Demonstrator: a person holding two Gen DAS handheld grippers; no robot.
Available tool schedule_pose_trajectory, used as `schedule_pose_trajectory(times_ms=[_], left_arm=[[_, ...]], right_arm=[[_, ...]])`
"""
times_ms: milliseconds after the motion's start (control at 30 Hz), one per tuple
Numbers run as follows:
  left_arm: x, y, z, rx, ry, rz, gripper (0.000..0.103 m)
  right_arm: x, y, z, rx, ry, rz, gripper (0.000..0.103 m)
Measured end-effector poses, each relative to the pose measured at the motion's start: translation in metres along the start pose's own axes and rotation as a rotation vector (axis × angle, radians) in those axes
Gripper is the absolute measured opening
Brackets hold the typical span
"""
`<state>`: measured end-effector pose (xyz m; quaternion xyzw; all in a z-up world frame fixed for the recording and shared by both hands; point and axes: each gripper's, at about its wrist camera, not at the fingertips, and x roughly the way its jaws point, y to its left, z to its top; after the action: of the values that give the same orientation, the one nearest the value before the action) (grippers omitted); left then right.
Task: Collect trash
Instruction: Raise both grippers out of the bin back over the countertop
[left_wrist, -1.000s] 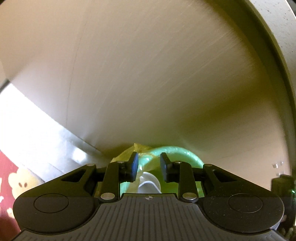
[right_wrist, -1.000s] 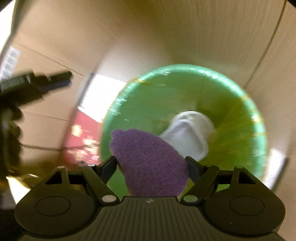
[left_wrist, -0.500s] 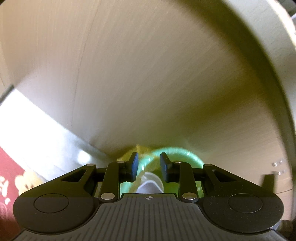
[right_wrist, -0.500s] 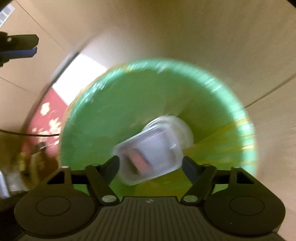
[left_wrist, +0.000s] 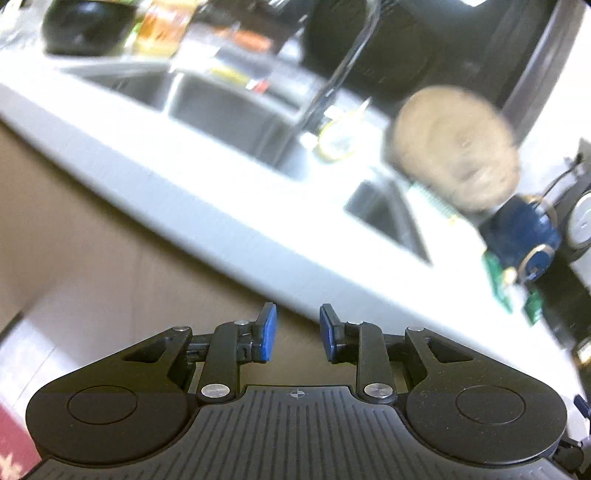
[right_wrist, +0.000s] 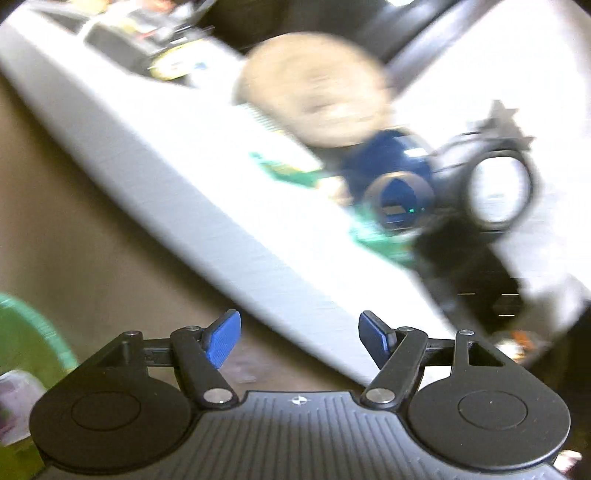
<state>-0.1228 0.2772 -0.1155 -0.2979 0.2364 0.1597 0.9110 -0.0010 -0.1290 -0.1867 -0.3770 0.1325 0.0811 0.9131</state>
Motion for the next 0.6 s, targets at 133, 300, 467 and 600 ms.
schedule_pose_trajectory(times_ms=[133,300,467,600], left_arm=[[-0.004,-0.032,0.018,0.032,-0.048,-0.078,0.029],[0.029,-0.078,0.03,0.115,-0.046,-0.145,0.029],[0.039,-0.115,0.043,0.147,-0.055,-0.193,0.029],[0.05,-0.143,0.056,0.181,-0.073,-0.201,0.029]], right_arm=[[-0.01,-0.042,0.009,0.097,-0.033,-0.129,0.07],[-0.007,-0.069,0.022,0.15,-0.102,-0.205,0.07],[0.025,-0.091,0.054,0.242,-0.149,-0.243,0.071],[0.056,-0.111,0.078,0.287,-0.163,-0.221,0.072]])
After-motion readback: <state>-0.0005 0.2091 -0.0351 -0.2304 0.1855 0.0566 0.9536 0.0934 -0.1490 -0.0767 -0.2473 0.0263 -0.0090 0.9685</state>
